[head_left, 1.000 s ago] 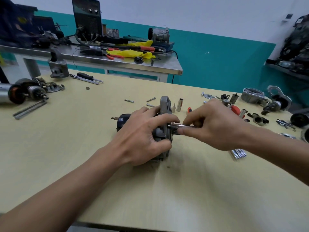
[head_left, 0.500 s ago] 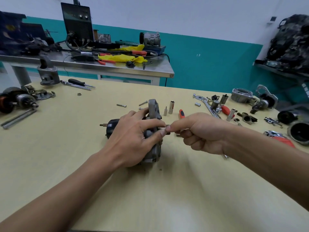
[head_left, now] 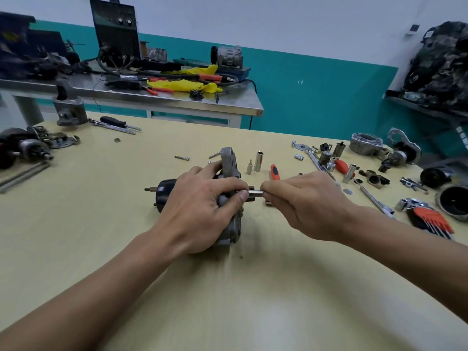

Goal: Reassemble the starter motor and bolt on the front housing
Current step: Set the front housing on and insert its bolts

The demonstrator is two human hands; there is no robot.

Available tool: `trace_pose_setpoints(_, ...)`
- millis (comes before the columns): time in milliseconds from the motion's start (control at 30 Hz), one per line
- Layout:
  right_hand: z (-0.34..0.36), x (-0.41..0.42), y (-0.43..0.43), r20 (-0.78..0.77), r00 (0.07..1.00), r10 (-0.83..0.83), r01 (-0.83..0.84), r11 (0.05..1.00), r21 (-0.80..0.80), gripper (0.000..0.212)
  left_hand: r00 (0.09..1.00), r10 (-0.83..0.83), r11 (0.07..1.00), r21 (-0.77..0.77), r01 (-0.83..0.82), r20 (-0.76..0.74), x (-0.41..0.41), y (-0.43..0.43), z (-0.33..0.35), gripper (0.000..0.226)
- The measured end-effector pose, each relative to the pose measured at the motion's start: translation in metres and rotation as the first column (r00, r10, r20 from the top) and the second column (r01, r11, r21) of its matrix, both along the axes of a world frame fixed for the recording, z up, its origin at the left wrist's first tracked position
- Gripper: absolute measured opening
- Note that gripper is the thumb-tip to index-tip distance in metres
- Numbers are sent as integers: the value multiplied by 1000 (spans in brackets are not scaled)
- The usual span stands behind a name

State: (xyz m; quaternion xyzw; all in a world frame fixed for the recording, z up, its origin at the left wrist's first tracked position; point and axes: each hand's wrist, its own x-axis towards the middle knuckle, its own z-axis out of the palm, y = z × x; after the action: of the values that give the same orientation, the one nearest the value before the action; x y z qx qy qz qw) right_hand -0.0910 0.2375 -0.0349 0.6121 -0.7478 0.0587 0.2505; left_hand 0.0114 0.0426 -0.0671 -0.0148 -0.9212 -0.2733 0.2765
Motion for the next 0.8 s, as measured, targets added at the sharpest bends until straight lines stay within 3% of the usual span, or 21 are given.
trace_pose_setpoints(67, 4, 1, -5, 147, 989, -24, 24, 1000, 0, 22, 1000, 1, 1000, -13, -1, 6, 0, 0, 0, 30)
trace_pose_setpoints(133, 10, 4, -11, 491, 864, -111, 143, 989, -28, 26, 1000, 7, 999, -34, -7, 9, 0, 0, -1, 31)
trace_pose_setpoints(167, 15, 6, -14, 679, 714, -169, 239, 971, -10, 27, 1000, 17, 999, -41, -17, 14, -1, 1, -1, 32)
trace_pose_setpoints(200, 19, 6, -17, 855, 476, -208, 338, 940, 40, 28, 999, 32, 998, -47, -31, 19, -2, 1, -1, 33)
trace_pose_setpoints(233, 22, 7, -20, 965, 166, -201, 397, 910, 121, 29, 999, 48, 998, -50, -46, 25, -2, 2, -1, 34)
trace_pose_setpoints(267, 26, 8, -24, 979, -124, -160, 418, 886, 198, 29, 998, 62, 997, -53, -60, 32, -3, 3, 0, 35)
trace_pose_setpoints(300, 30, 10, -25, 942, -315, -117, 428, 868, 251, 29, 997, 74, 996, -56, -72, 38, -3, 4, 0, 36)
trace_pose_setpoints(333, 32, 11, -26, 910, -405, -89, 430, 860, 275, 29, 996, 83, 995, -60, -80, 44, -3, 4, 1, 37)
trace_pose_setpoints(367, 32, 13, -27, 900, -428, -83, 425, 860, 281, 29, 995, 90, 994, -63, -87, 51, -3, 4, 1, 38)
trace_pose_setpoints(400, 31, 15, -28, 916, -389, -99, 422, 865, 272, 30, 994, 96, 993, -68, -92, 61, -3, 4, 1, 39)
trace_pose_setpoints(433, 29, 17, -27, 953, -274, -129, 427, 872, 241, 30, 992, 101, 993, -76, -95, 71, -3, 4, 1, 40)
trace_pose_setpoints(467, 25, 17, -25, 984, -61, -167, 429, 886, 177, 31, 992, 105, 991, -85, -99, 76, -2, 4, 1, 40)
trace_pose_setpoints(500, 21, 17, -20, 946, 246, -211, 407, 908, 97, 34, 991, 110, 990, -94, -103, 74, -2, 4, 1, 38)
trace_pose_setpoints(533, 18, 15, -13, 761, 598, -252, 351, 936, 34, 39, 991, 114, 989, -99, -107, 71, -3, 3, 1, 35)
trace_pose_setpoints(567, 17, 12, -3, 444, 861, -250, 273, 962, 11, 44, 991, 116, 989, -100, -109, 70, -3, 3, 1, 33)
trace_pose_setpoints(600, 17, 7, 7, 158, 968, -193, 191, 981, 26, 49, 990, 120, 989, -96, -113, 71, -3, 4, 1, 31)
trace_pose_setpoints(667, 15, 2, 23, -105, 989, -108, 120, 986, 118, 51, 989, 128, 989, -83, -122, 68, -3, 4, 0, 29)
trace_pose_setpoints(800, 7, -4, 16, -262, 965, -32, 64, 991, 114, 31, 992, 119, 990, -76, -115, 47, -2, 4, -1, 27)
